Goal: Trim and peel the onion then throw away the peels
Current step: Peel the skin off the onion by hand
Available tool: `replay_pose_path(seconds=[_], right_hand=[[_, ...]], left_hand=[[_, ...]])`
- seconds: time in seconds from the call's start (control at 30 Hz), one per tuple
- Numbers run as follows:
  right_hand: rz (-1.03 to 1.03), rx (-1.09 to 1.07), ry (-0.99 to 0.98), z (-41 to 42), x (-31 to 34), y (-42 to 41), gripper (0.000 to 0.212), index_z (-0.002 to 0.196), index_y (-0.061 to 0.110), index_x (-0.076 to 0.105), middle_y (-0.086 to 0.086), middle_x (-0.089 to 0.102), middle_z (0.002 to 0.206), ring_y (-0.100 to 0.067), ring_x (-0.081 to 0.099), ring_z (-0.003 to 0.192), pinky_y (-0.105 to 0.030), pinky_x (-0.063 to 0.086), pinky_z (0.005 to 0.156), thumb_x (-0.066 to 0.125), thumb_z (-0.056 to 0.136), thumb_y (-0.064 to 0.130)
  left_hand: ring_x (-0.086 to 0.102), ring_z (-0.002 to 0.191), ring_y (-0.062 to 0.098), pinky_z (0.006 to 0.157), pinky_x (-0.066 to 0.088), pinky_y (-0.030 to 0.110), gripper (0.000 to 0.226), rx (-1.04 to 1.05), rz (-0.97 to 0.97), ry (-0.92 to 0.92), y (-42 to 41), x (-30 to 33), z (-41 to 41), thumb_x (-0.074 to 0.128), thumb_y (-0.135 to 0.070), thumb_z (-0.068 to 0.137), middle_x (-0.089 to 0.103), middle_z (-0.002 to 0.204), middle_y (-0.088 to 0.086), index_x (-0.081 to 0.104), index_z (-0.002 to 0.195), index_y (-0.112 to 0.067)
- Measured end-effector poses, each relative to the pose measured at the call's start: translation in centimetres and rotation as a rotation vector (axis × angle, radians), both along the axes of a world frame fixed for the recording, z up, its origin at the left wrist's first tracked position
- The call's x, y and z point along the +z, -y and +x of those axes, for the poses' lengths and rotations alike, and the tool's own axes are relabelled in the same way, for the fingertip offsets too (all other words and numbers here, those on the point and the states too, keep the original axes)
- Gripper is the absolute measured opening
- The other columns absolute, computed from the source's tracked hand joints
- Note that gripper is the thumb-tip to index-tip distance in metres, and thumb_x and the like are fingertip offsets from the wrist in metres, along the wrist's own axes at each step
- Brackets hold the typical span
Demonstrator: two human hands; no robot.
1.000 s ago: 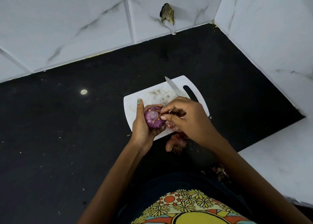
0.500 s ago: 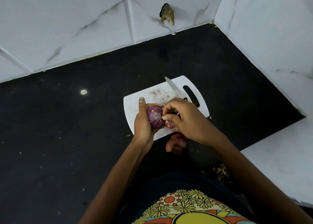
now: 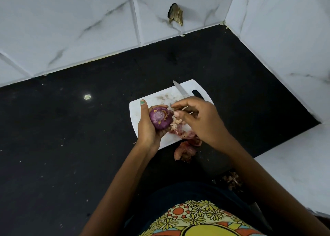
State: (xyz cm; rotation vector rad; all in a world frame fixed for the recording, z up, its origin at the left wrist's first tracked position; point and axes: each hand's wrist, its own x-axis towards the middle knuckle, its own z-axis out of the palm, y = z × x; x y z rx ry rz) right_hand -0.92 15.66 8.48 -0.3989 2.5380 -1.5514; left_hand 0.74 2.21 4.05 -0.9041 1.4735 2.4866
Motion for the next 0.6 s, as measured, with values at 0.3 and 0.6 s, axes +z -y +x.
replay_pose_path(seconds=[0.3,0.6], right_hand=[[0.056,0.102,-0.092,-0.4,-0.2,0.8,0.007,0.083,0.008,0.070,0.002,0.063,0.083,-0.008,0.060,0.077,-0.019,0.049,0.073,0.072,0.077,0.011],[0.272,0.237,-0.211,-0.2,-1.2,1.0,0.003,0.089,0.010,0.059,0.004,0.051,0.093,-0.012,0.050,0.088,-0.039,0.049,0.074,0.057,0.089,0.012]], left_hand=[[0.063,0.088,0.024,0.090,0.051,0.044,0.063,-0.034,0.026,-0.006,-0.1,0.5,0.1,0.030,-0.061,0.093,0.067,0.092,0.012,0.065,0.085,-0.009],[0.064,0.068,0.016,0.071,0.055,0.033,0.062,0.031,-0.034,-0.003,-0.5,-0.4,0.0,0.028,-0.058,0.096,0.069,0.065,0.002,0.065,0.071,-0.014]])
